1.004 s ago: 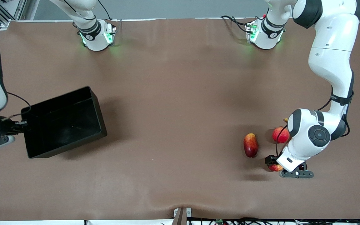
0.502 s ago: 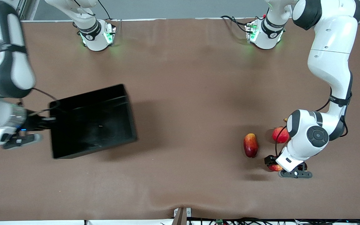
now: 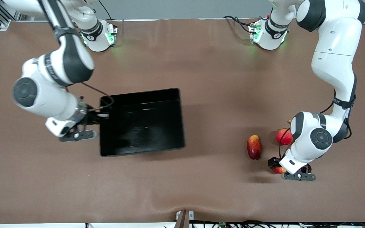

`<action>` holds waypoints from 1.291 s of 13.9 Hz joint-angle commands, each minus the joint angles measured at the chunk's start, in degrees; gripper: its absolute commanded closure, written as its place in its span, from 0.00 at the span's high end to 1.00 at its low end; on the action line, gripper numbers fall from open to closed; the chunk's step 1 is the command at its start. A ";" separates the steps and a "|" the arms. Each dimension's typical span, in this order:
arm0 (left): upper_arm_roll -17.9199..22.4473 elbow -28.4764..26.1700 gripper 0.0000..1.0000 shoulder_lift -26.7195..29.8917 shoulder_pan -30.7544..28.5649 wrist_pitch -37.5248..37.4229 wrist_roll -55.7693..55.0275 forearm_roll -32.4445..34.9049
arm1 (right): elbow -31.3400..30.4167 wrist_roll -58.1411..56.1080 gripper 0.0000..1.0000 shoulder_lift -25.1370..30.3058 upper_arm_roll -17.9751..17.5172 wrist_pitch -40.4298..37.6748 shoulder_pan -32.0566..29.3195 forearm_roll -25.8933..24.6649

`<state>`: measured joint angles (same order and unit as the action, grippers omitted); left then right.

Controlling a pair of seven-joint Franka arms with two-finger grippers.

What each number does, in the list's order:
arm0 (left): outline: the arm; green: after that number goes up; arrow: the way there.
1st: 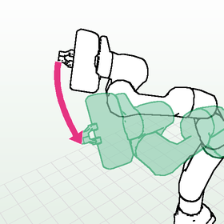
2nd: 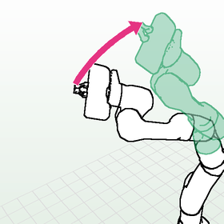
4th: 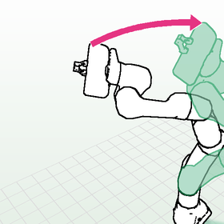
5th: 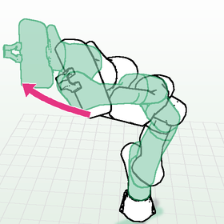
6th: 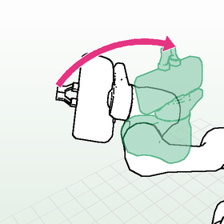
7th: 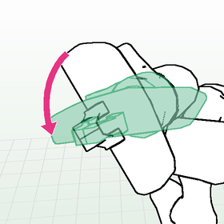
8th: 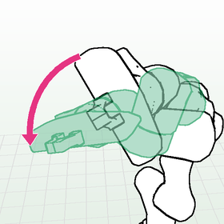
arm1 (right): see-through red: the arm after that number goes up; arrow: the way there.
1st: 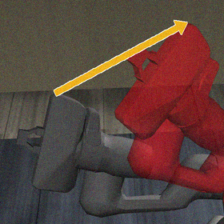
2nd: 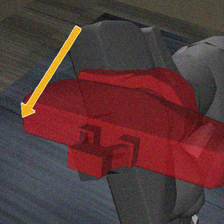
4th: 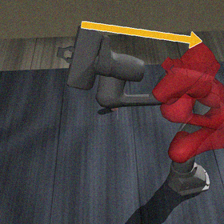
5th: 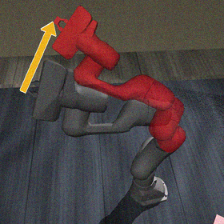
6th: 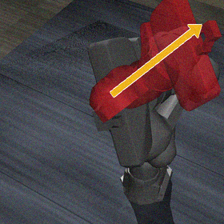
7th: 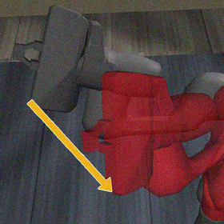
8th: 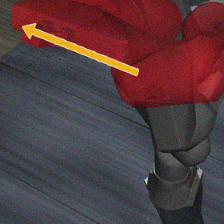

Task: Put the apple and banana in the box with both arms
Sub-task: 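Slide the black box with the right gripper toward the fruits, then carry the apple over the box while the right gripper releases it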

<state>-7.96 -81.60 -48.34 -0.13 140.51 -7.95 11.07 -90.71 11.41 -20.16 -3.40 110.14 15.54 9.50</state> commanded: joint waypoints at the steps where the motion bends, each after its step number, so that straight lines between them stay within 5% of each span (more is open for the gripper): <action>1: 0.05 0.74 0.46 -0.35 0.39 0.82 0.04 0.88 | 0.36 9.99 0.00 -2.68 0.68 4.97 6.76 1.40; 3: 0.05 0.83 0.04 0.09 0.13 0.82 0.13 1.05 | 0.36 15.28 0.00 -5.67 0.76 8.76 10.63 1.23; 9: -0.82 0.74 0.00 4.29 0.57 -3.03 0.13 1.05 | 0.27 26.36 0.00 -13.93 0.94 19.47 19.51 -0.36; 14: -5.65 0.83 0.00 10.19 1.10 -11.48 -1.10 0.09 | 0.10 33.22 0.00 -18.33 1.12 24.23 22.86 -5.36; 16: -7.32 0.74 0.00 12.38 1.18 -15.16 -4.59 0.09 | 0.01 33.59 1.00 -18.51 1.12 24.51 23.04 -5.46; 18: -9.78 0.57 0.00 13.36 2.23 -18.15 -11.96 0.44 | 0.18 33.67 1.00 -18.08 1.12 24.42 22.87 -5.46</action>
<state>-16.30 -79.63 -36.90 1.11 124.80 -14.35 11.14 -90.86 43.53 -39.14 -2.57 134.83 38.27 4.99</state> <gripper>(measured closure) 0.282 0.674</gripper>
